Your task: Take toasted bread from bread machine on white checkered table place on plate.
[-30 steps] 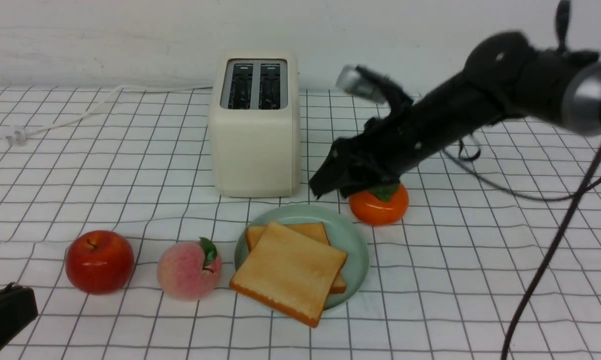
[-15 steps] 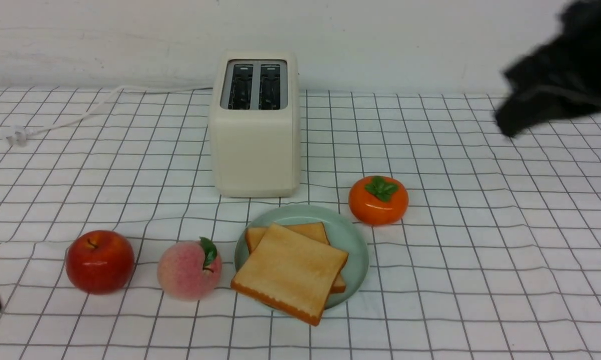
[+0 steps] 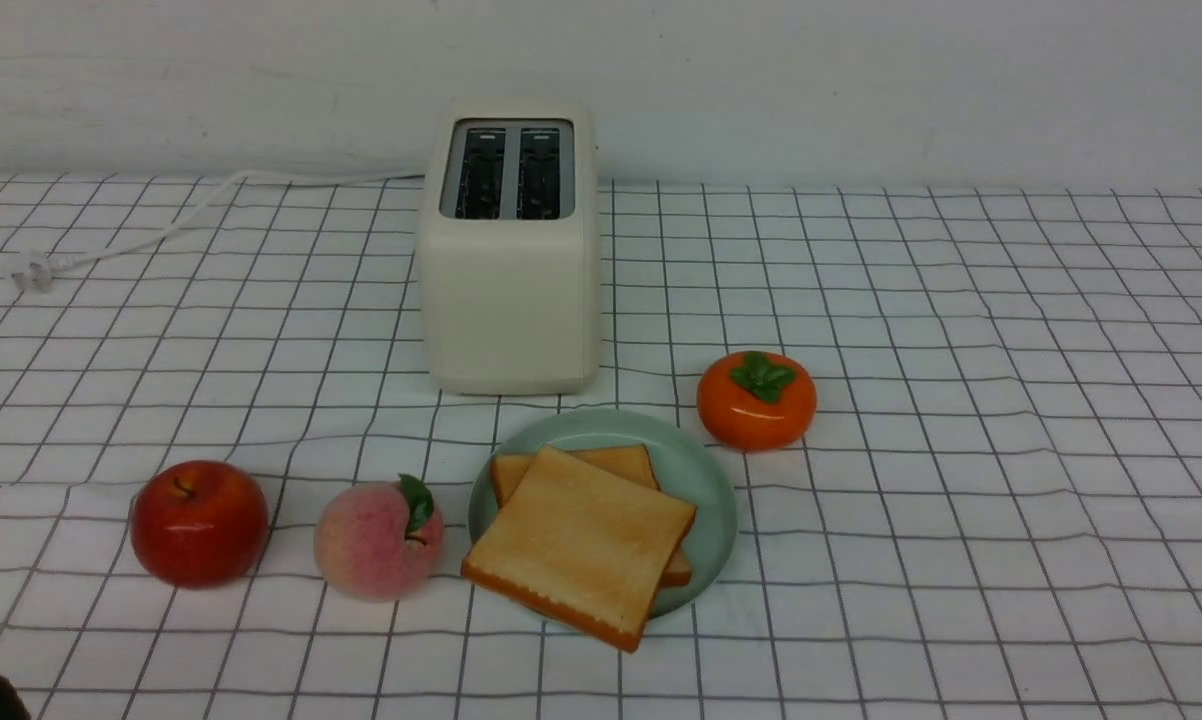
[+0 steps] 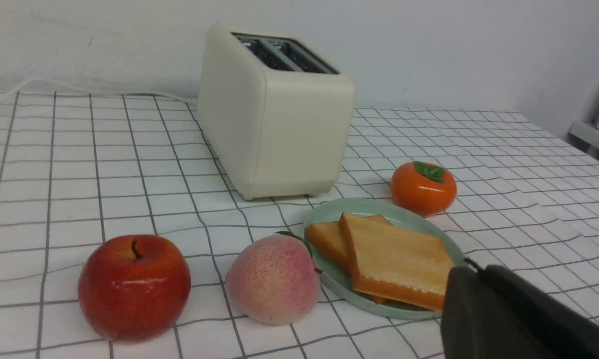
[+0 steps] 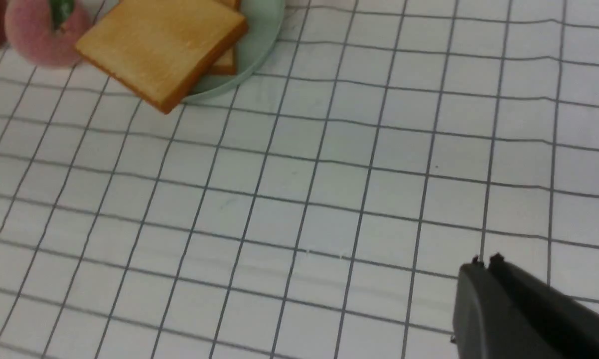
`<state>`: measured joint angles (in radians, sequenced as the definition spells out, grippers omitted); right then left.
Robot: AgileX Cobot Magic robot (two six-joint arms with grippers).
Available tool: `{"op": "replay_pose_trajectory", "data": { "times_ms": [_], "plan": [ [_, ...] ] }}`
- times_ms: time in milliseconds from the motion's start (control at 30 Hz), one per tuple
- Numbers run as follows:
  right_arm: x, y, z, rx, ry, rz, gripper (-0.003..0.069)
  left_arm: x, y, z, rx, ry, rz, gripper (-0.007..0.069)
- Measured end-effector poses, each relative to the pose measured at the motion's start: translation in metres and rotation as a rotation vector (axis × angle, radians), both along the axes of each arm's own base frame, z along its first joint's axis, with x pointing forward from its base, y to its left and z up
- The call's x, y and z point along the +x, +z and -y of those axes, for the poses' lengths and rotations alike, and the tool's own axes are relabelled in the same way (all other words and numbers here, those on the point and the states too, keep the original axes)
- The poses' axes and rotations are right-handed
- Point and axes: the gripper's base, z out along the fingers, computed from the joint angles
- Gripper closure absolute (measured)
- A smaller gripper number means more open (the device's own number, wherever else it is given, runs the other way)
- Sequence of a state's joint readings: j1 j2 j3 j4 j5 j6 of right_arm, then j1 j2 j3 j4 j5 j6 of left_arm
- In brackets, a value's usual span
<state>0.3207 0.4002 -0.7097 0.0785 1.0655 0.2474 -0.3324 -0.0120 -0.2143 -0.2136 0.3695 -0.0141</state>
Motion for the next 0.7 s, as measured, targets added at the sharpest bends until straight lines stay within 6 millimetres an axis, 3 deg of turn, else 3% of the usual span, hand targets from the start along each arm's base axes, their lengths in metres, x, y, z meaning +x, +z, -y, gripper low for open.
{"op": "replay_pose_trajectory", "data": {
  "times_ms": [167,367,500,700],
  "plan": [
    [-0.008,-0.029,0.010,0.094,-0.090,0.267,0.0651,0.008,-0.023,0.001,-0.003,0.016,-0.017,0.0638],
    [-0.001,-0.053,0.009,0.172,-0.099,0.522,0.0638,0.012,-0.048,0.003,0.022,0.017,-0.088,0.0638],
    [0.005,-0.074,0.007,0.168,-0.095,0.524,0.0636,0.014,-0.062,0.003,0.034,0.018,-0.126,0.0638],
    [0.010,-0.104,0.005,0.139,-0.094,0.447,0.0631,0.014,-0.066,0.003,0.041,0.014,-0.148,0.0638]
  ]
}}
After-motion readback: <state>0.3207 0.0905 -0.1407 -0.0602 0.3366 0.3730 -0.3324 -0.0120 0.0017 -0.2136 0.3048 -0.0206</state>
